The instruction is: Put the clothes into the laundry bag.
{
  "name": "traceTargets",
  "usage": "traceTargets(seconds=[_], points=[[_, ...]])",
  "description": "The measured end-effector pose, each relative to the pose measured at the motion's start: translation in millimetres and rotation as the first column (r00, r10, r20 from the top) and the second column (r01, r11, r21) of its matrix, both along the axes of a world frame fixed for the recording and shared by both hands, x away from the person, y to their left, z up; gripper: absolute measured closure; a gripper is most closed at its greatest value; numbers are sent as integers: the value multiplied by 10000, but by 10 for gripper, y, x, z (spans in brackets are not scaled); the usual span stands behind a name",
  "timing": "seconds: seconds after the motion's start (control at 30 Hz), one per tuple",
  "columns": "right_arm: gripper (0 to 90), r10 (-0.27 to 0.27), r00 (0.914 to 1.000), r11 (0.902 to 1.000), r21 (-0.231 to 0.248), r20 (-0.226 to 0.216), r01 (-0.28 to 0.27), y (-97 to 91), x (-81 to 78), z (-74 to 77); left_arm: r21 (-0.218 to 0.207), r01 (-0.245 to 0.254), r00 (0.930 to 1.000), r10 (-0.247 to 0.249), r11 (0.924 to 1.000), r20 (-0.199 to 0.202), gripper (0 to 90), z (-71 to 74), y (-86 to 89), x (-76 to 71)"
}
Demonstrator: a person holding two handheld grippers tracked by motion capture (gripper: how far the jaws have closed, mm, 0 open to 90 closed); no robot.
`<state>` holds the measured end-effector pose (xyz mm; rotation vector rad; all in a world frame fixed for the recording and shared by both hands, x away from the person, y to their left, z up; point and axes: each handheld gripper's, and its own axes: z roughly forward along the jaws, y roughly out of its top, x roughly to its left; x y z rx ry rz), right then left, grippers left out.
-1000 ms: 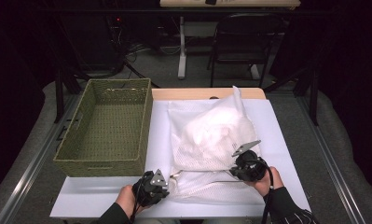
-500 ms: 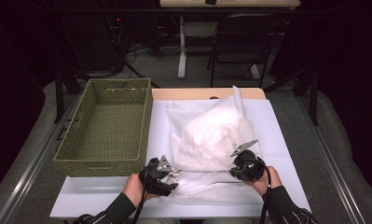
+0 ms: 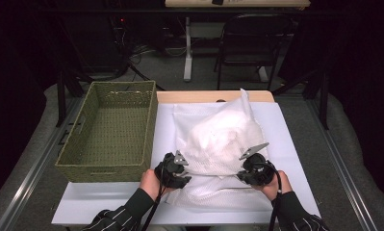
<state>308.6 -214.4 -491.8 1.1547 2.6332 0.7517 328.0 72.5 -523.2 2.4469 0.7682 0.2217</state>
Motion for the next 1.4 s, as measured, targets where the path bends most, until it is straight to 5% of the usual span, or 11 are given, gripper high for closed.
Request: traceTargets(seconds=[0.13,0.23,0.4,0.5,0.83,1.4], points=[[879,-49,10000,10000,-32,50,49,22,6,-4,216,-100,9996,106,9997,-275,561,-89,-41,88],[877,-35,10000,10000,-42,67,35,47,11,-16,349,-344,9994,346,9988,-71,568,-138,-64,127],[881,-27,10000,10000,-31,-3,27,47,3,-14,212,-418,9991,418,9989,33,720,-193,-51,143],[882,-24,10000,10000,0,7,24,28,-2,-6,252,-238,9997,235,9994,91,826,-187,-43,122],[881,-38,10000,10000,16,-76,38,-17,-19,-5,253,616,9980,-613,9978,-140,860,-85,85,-101],[896,-108,9972,9981,-606,-742,63,-138,-100,-104,-151,2079,9728,-2083,9780,-1012,876,-44,93,-415]])
